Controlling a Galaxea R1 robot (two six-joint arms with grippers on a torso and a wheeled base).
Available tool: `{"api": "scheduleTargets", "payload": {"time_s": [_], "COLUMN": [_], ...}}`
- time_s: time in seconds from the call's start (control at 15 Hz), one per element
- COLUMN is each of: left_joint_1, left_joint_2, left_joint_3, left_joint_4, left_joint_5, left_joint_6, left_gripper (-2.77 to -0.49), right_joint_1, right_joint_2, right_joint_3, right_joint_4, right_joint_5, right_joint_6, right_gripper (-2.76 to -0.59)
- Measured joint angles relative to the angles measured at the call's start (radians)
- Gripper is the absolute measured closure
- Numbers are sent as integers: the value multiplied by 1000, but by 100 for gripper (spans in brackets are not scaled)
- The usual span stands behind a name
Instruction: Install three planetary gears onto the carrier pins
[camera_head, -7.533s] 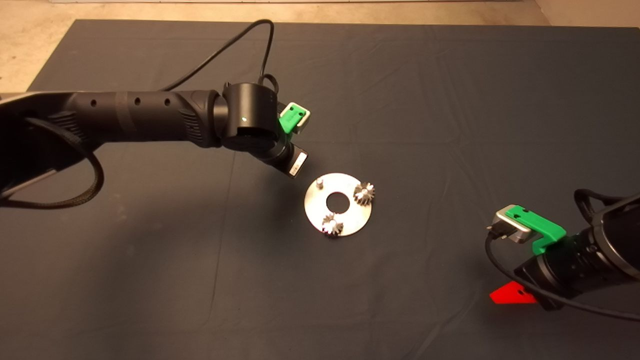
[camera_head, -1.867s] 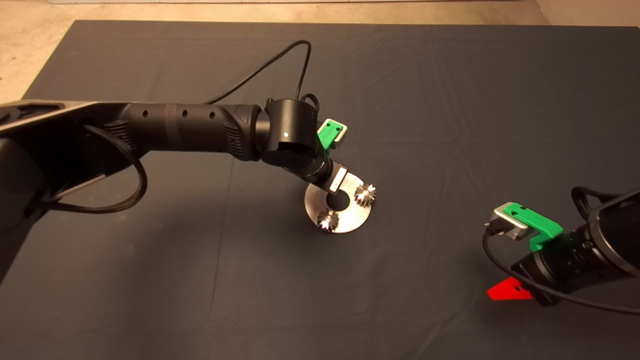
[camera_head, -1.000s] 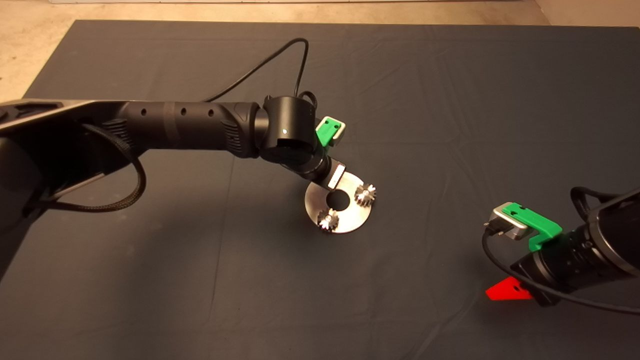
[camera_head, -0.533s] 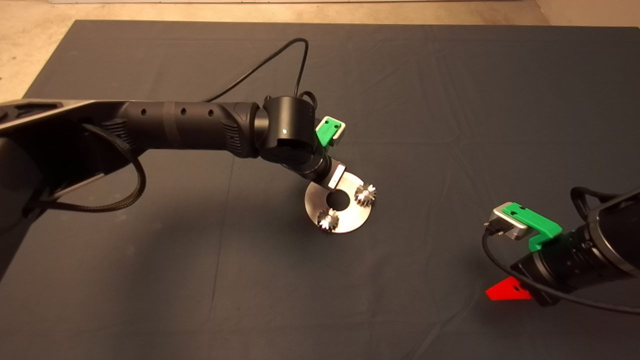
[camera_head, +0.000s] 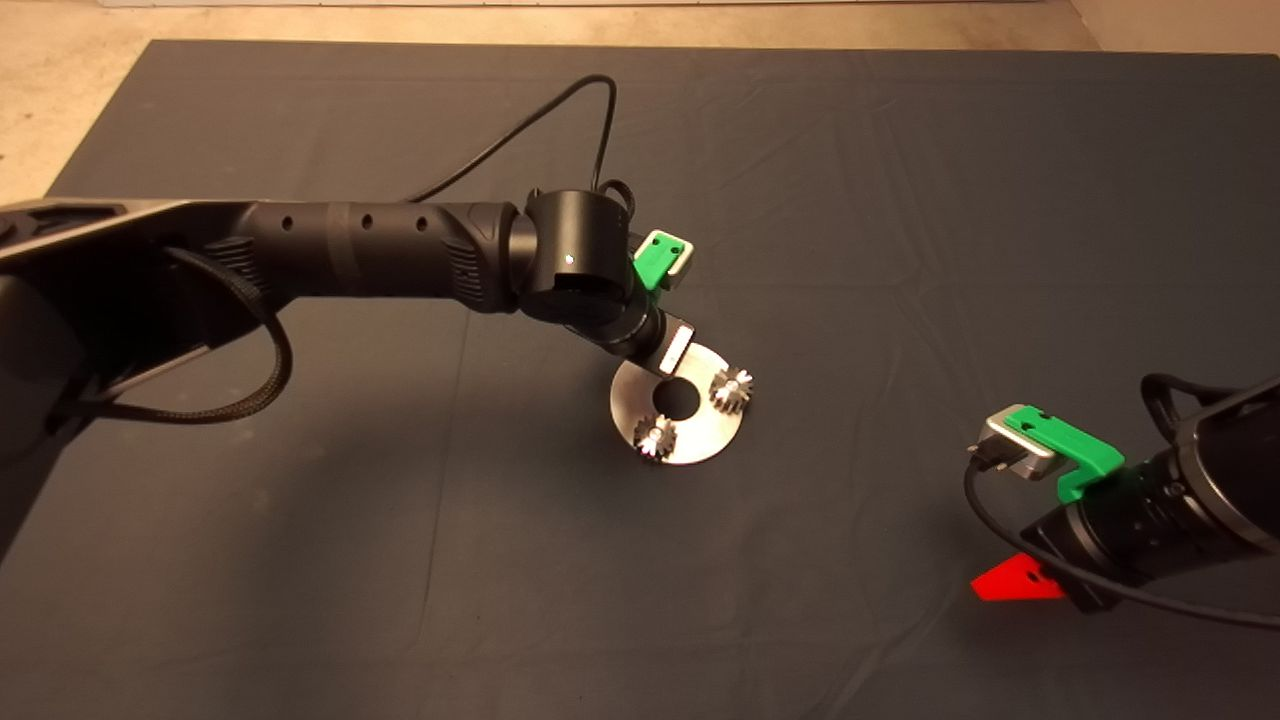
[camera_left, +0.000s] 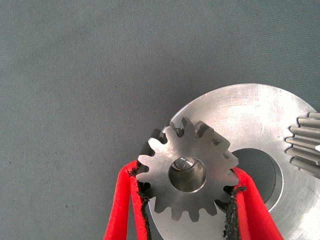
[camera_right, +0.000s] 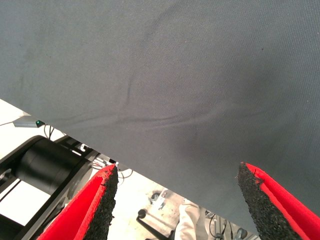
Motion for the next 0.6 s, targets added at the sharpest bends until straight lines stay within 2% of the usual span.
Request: {"api": "scheduleTargets", "payload": {"time_s": [0.47, 0.6], "left_joint_1": [0, 6], "left_joint_2": [12, 13], "left_joint_3": [-18, -21], "left_joint_4": [0, 1], "left_joint_5": [0, 0], "left_joint_6": [40, 78], "left_gripper": [-55, -55], "right_joint_1": [0, 0], "right_joint_2": [0, 0], "right_joint_3": [0, 0], "right_joint_4": [0, 0], "right_joint_5": [3, 2], "right_joint_6": [0, 0], "right_gripper": [-176, -176]}}
